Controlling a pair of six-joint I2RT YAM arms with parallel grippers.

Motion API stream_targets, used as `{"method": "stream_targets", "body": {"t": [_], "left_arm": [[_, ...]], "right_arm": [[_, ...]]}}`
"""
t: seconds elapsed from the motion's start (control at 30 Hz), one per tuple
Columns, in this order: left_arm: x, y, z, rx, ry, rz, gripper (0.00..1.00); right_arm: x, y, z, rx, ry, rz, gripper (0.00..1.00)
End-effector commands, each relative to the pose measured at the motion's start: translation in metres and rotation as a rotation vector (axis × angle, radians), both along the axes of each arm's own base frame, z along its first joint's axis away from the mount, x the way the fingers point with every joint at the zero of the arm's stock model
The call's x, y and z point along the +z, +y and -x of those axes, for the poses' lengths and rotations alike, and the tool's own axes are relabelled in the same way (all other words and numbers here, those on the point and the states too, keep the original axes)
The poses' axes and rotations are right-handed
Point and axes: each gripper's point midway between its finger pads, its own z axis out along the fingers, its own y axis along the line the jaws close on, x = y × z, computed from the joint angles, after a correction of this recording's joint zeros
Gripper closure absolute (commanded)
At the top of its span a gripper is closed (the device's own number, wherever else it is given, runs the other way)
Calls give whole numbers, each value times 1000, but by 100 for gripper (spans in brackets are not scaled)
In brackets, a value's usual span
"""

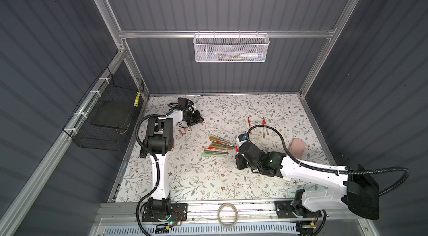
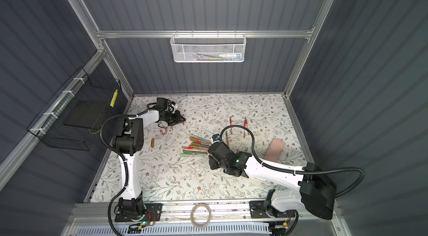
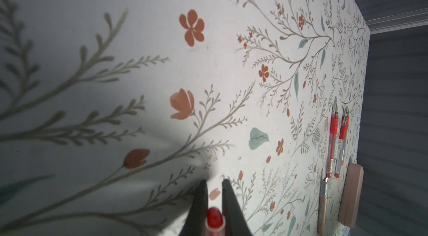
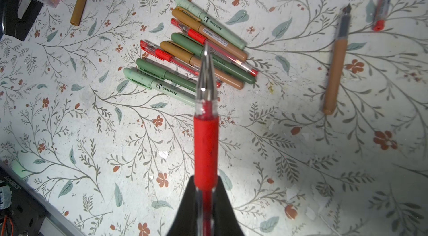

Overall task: Remove pen caps from pens
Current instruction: Place the pen cap at the top-center of the table, then place the pen at the top-center of the table.

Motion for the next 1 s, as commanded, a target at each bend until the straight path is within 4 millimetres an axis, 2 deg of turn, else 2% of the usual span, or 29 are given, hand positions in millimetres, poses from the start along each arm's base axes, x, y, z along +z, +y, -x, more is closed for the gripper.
{"method": "stream_targets", "body": {"t": [0.0,0.07,0.17,0.33,0.5,0.6,0.83,0.97], "left_arm": [[-3,5,9,9,33,-49,78],[5,7,10,22,27,-59,68],[20,9,13,35,8,-62,60],[50,12,19,49,-42,-65,53],[82,19,34,58,-117,-85,47],[101,24,52,58,-171,-92,37],[169,36,101,15,-434,-124,13],[189,44,126,-6,-541,-150,6]], "right_arm": [[0,-7,-3,-35,-11,8,100],[3,-9,-4,-37,-18,14,100],[8,-15,-9,-49,-23,28,100],[18,-30,-19,-80,-26,17,100],[27,-52,-34,-120,-15,10,100],[29,-69,-49,-142,7,17,100],[38,-99,-100,-161,28,55,100],[35,-109,-134,-169,45,86,100]]}}
